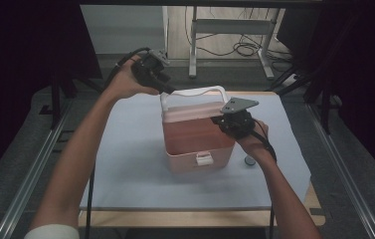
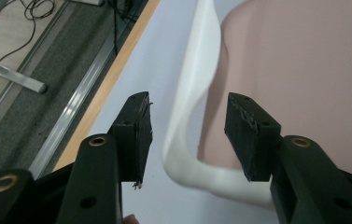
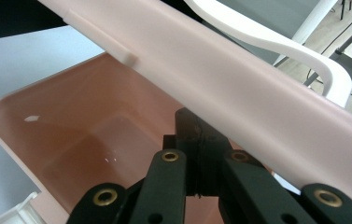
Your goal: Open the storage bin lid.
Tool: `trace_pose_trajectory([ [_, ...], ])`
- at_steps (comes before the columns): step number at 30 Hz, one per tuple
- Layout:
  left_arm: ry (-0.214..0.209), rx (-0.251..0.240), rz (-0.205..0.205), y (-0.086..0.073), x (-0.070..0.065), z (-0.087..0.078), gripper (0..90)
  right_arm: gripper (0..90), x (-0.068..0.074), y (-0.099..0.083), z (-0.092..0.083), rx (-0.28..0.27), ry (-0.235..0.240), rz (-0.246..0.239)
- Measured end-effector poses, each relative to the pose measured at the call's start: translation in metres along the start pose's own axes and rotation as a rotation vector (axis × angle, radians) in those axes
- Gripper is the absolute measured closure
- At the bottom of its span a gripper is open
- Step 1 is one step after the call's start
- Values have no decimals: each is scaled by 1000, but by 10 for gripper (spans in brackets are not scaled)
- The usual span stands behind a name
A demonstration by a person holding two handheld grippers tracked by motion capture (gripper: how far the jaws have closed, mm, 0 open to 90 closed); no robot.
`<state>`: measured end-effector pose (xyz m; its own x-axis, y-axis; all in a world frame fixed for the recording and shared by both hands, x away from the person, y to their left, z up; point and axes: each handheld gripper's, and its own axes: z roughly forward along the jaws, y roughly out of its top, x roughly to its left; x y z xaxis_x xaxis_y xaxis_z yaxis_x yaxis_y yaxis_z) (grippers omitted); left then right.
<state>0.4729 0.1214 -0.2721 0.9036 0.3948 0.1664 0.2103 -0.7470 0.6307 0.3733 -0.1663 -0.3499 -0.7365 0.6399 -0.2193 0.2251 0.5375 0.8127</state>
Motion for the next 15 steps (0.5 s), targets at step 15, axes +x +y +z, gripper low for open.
trace_pose_trajectory([
  [15,17,-40,-45,-44,-40,-30,514,898,-5,10,2,14,-9,15],
])
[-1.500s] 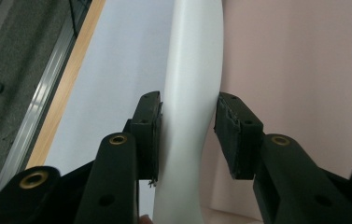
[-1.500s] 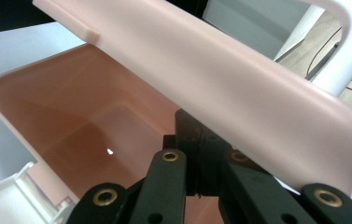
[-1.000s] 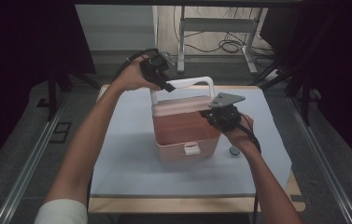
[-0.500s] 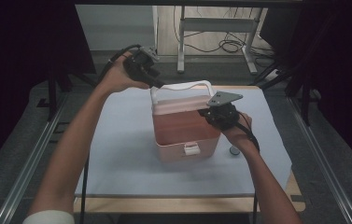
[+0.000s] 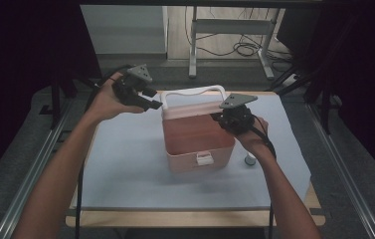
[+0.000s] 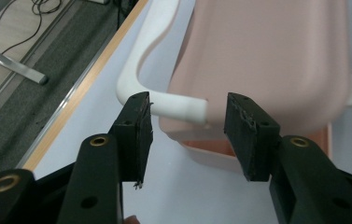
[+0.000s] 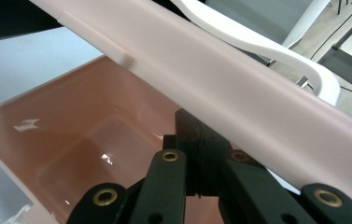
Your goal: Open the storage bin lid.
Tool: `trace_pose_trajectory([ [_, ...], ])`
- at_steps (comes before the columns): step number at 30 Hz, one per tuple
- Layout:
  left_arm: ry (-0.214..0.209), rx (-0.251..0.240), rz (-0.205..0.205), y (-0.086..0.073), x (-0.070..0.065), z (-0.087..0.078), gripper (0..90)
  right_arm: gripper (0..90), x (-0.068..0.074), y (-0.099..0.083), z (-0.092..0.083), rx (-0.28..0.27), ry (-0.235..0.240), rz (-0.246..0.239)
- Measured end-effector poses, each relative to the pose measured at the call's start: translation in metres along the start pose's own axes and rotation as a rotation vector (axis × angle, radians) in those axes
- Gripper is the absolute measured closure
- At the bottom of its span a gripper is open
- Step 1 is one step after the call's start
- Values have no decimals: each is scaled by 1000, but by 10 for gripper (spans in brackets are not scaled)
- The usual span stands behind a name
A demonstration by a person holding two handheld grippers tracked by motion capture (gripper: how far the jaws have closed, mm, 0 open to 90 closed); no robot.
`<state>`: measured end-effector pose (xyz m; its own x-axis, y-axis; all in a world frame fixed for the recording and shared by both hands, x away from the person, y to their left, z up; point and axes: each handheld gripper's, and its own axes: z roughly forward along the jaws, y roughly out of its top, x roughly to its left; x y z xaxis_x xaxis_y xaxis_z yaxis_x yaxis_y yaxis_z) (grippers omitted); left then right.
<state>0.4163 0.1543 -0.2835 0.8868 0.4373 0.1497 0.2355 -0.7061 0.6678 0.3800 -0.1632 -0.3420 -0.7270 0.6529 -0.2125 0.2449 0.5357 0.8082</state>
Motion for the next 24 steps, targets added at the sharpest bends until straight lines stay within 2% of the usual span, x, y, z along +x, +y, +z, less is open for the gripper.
trace_pose_trajectory([
  [3,3,-13,-18,-8,-6,-2,522,897,-1,3,0,2,-1,-1],
  [8,-4,-23,-25,-19,-17,-3,531,897,-3,6,1,1,-4,-6],
  [11,-16,-12,-24,-25,-20,-1,534,897,-4,7,1,1,-4,-2],
  [24,-47,-30,-54,-46,-34,10,565,897,-6,11,2,4,-9,-4],
])
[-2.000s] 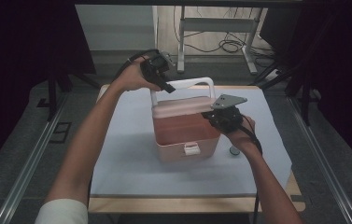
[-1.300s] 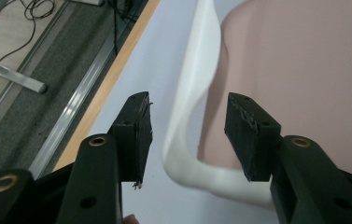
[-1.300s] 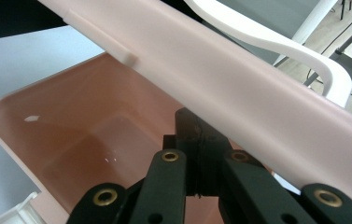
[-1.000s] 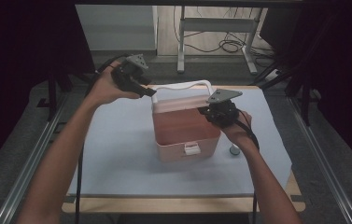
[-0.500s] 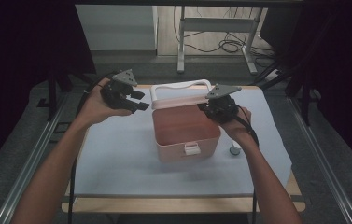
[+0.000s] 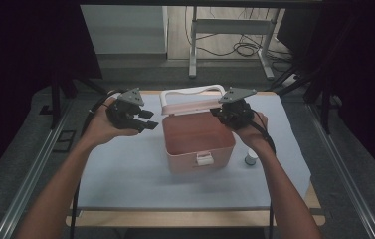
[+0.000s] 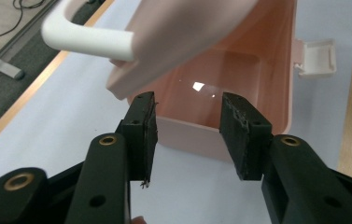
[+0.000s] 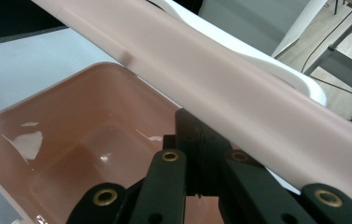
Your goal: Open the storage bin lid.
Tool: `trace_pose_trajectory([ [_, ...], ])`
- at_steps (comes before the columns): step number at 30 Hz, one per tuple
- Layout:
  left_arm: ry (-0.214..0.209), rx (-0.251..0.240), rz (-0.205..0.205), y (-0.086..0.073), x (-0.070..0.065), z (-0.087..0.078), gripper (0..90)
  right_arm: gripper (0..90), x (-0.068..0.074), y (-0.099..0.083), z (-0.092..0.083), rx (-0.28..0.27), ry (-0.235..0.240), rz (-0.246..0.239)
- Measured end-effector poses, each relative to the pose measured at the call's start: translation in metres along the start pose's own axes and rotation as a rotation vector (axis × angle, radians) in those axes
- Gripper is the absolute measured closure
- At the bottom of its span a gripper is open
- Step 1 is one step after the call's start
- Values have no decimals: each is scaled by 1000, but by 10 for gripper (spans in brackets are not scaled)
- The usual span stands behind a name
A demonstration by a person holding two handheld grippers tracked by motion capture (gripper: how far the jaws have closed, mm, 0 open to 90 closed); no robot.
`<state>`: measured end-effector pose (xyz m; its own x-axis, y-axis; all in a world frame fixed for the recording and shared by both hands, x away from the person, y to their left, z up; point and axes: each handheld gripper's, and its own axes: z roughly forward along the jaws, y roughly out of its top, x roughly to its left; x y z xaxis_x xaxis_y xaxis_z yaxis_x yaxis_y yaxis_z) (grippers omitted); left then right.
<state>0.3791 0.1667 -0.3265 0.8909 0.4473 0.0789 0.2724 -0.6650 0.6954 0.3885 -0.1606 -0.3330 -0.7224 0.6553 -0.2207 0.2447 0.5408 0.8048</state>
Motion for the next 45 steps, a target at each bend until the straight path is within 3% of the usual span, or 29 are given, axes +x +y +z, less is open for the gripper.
trace_pose_trajectory([
  [7,-15,-3,8,-11,-9,10,578,897,-2,0,0,0,-3,2],
  [17,-24,-2,-20,-27,-13,25,585,897,-5,6,2,6,-7,-2],
  [22,-19,-30,-55,-30,-14,29,585,897,-6,9,3,8,-10,-1],
  [27,-26,-31,-48,-31,-15,33,586,897,-9,11,4,8,-12,-1],
  [30,-29,-52,-71,-33,-18,36,588,897,-9,12,5,9,-13,-2],
  [32,-31,-37,-50,-34,-18,36,588,897,-10,13,5,9,-13,-2],
  [45,-23,-41,-43,-37,-23,39,588,897,-17,22,10,8,-18,-1],
])
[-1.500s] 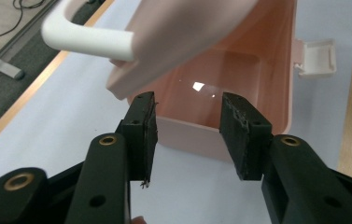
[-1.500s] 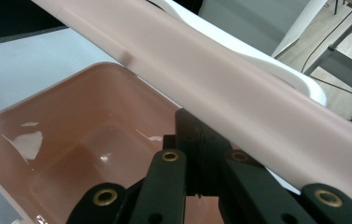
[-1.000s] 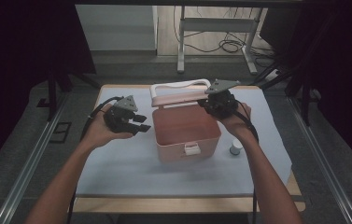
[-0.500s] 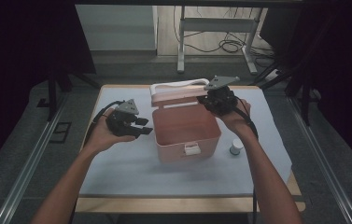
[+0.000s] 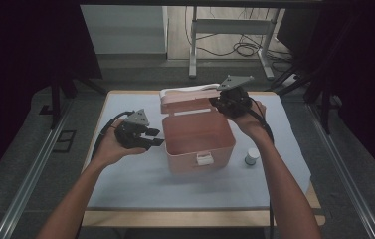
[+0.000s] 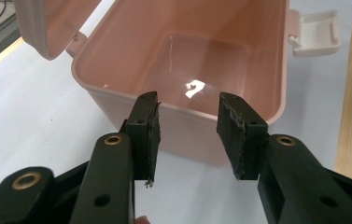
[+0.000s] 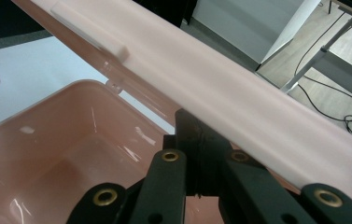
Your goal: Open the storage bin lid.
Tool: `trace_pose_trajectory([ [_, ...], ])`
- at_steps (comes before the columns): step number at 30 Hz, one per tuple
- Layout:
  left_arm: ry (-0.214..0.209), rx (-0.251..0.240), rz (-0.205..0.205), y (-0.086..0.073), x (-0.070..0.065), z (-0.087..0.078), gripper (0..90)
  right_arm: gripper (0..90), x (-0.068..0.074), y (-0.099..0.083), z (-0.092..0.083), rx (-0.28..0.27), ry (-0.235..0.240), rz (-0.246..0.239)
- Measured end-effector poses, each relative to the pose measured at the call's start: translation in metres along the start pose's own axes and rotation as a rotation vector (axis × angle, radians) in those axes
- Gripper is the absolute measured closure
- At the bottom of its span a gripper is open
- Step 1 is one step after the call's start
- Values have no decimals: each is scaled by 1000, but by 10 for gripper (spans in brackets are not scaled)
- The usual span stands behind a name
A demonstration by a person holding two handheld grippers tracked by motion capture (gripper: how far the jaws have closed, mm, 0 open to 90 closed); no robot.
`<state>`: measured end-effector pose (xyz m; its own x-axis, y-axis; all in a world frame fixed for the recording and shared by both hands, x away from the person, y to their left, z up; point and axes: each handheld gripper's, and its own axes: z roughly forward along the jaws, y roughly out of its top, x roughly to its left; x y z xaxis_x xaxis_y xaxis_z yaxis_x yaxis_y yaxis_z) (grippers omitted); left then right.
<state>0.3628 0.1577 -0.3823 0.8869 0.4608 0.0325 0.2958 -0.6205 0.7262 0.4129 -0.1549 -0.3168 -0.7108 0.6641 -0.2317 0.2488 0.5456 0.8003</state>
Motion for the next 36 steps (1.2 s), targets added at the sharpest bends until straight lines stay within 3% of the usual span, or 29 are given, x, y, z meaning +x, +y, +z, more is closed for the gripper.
trace_pose_trajectory([
  [12,9,-14,-54,-20,-2,3,599,897,-6,7,5,-1,-9,5],
  [18,3,-7,-83,-28,-2,10,695,897,-9,10,7,-1,-14,6],
  [25,0,4,-91,-37,-6,18,766,897,-15,13,10,-3,-18,19],
  [36,-4,16,-107,-50,-9,29,786,897,-24,16,15,-5,-26,34],
])
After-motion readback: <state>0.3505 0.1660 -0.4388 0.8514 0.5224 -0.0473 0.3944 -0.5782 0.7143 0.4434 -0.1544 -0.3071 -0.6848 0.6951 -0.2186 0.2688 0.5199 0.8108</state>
